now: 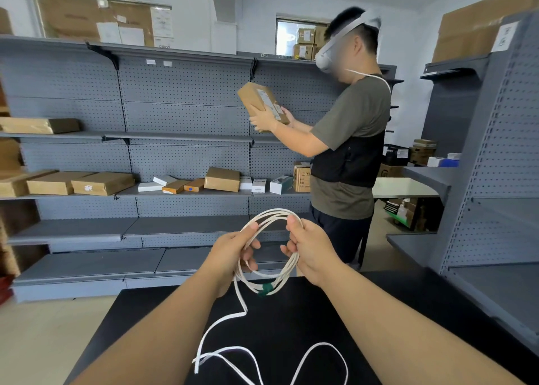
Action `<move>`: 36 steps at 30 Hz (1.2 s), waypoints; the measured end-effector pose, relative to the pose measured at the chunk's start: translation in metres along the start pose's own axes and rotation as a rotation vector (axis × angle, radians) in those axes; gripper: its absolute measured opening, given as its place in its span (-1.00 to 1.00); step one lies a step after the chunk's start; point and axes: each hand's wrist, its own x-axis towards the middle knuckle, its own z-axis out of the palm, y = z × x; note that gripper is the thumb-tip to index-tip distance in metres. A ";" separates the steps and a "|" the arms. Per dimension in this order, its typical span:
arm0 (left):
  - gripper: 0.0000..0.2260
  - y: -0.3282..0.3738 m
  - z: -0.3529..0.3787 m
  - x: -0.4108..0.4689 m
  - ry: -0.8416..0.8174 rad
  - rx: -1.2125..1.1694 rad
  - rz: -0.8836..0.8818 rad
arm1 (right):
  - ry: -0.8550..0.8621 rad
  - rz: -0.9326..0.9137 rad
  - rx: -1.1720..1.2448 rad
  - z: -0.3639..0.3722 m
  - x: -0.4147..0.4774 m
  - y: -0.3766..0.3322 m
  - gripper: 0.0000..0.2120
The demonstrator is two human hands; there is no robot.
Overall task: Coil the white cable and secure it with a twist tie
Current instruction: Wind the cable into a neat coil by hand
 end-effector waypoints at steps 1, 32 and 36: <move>-0.62 -0.001 -0.001 -0.001 -0.016 -0.038 -0.026 | 0.022 -0.008 0.002 0.000 0.000 0.000 -0.76; -0.62 0.026 -0.004 -0.003 -0.118 -0.343 -0.049 | 0.023 -0.109 -0.140 -0.005 -0.008 -0.017 -0.74; -0.89 0.044 -0.010 -0.004 -0.335 -0.333 -0.020 | 0.054 -0.122 -0.022 -0.003 -0.010 -0.037 -0.74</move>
